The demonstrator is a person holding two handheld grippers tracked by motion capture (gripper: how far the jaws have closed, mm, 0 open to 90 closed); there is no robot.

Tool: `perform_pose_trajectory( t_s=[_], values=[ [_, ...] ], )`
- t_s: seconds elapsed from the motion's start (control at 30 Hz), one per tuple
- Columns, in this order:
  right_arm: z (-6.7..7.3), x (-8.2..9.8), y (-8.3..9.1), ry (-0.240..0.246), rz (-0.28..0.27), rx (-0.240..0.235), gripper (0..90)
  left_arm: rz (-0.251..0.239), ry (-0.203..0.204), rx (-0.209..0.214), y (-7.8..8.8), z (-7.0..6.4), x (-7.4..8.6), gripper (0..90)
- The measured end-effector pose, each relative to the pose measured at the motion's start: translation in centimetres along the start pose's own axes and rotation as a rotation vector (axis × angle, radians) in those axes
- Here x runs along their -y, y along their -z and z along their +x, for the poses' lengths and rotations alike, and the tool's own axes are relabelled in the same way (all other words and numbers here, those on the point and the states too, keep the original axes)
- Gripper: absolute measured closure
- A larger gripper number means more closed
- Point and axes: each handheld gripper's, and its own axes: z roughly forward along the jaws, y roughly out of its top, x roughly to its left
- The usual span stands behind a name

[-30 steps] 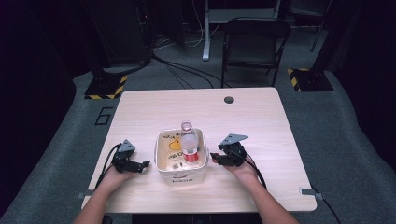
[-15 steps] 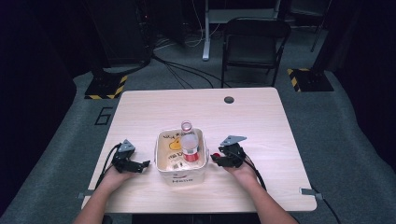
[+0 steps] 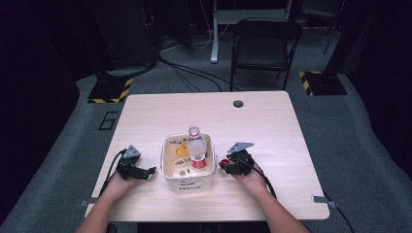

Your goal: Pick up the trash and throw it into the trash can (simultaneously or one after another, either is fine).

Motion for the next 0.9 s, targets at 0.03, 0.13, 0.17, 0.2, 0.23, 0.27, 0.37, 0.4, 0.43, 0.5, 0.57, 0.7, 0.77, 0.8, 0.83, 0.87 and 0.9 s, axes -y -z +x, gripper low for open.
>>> perform_pose_trajectory(
  t_s=[0.03,0.13,0.17,0.2,0.23,0.27,0.37,0.4,0.43,0.5,0.57,0.7,0.77,0.8,0.83,0.87,0.9],
  values=[
    [0.1,0.0,-0.1,0.002,0.009,0.005,55.3,0.000,-0.001,0.000,0.0,0.0,0.0,2.8],
    [0.0,0.0,-0.1,0.012,0.013,0.001,57.0,0.000,-0.001,0.000,0.0,0.0,0.0,2.8],
    [0.0,0.0,-0.1,0.009,0.013,0.002,57.2,0.000,0.000,0.000,0.0,0.0,0.0,2.8],
    [0.0,0.0,-0.1,0.009,0.014,0.001,57.3,0.000,-0.001,0.000,0.0,0.0,0.0,2.8],
    [-0.1,0.0,-0.1,0.004,0.015,0.000,57.3,0.000,-0.001,0.000,0.0,0.0,0.0,2.8],
    [-0.1,0.0,-0.1,0.004,0.015,0.000,57.3,0.000,-0.001,0.000,0.0,0.0,0.0,2.8],
    [-0.2,0.0,0.1,-0.002,0.011,-0.003,57.4,0.000,-0.001,0.000,0.0,0.0,0.0,2.8],
    [-0.2,0.0,0.1,-0.005,0.008,-0.003,57.4,0.000,-0.001,0.000,0.0,0.0,0.0,2.8],
    [-0.2,0.0,0.2,-0.005,0.006,-0.002,57.3,0.000,-0.001,0.000,0.0,0.0,0.0,2.8],
    [-0.2,0.0,0.4,-0.005,0.005,-0.003,57.3,0.000,0.000,0.000,0.0,0.0,0.0,2.8],
    [-0.1,-0.1,0.7,-0.007,-0.004,-0.001,57.3,0.000,-0.001,0.000,0.0,0.0,0.0,2.8],
    [-0.1,-0.3,1.4,-0.011,-0.017,-0.003,57.3,-0.002,0.000,0.000,0.0,0.0,0.0,2.8],
    [-0.4,-0.3,2.1,-0.031,-0.027,-0.008,57.3,0.001,-0.002,0.000,0.0,0.0,0.0,2.8],
    [-0.4,-0.3,2.1,-0.031,-0.027,-0.008,57.3,0.002,-0.002,0.000,0.0,0.0,0.0,2.8],
    [-0.5,-0.3,2.4,-0.037,-0.032,-0.009,57.4,0.001,-0.002,0.001,0.0,0.0,0.0,2.8],
    [-0.6,-0.3,2.6,-0.045,-0.034,-0.006,57.4,0.001,-0.001,0.001,0.0,0.0,0.0,2.8],
    [-0.8,-0.3,2.8,-0.049,-0.036,-0.003,57.4,0.001,-0.002,0.000,0.0,0.0,0.0,2.8]
  ],
)
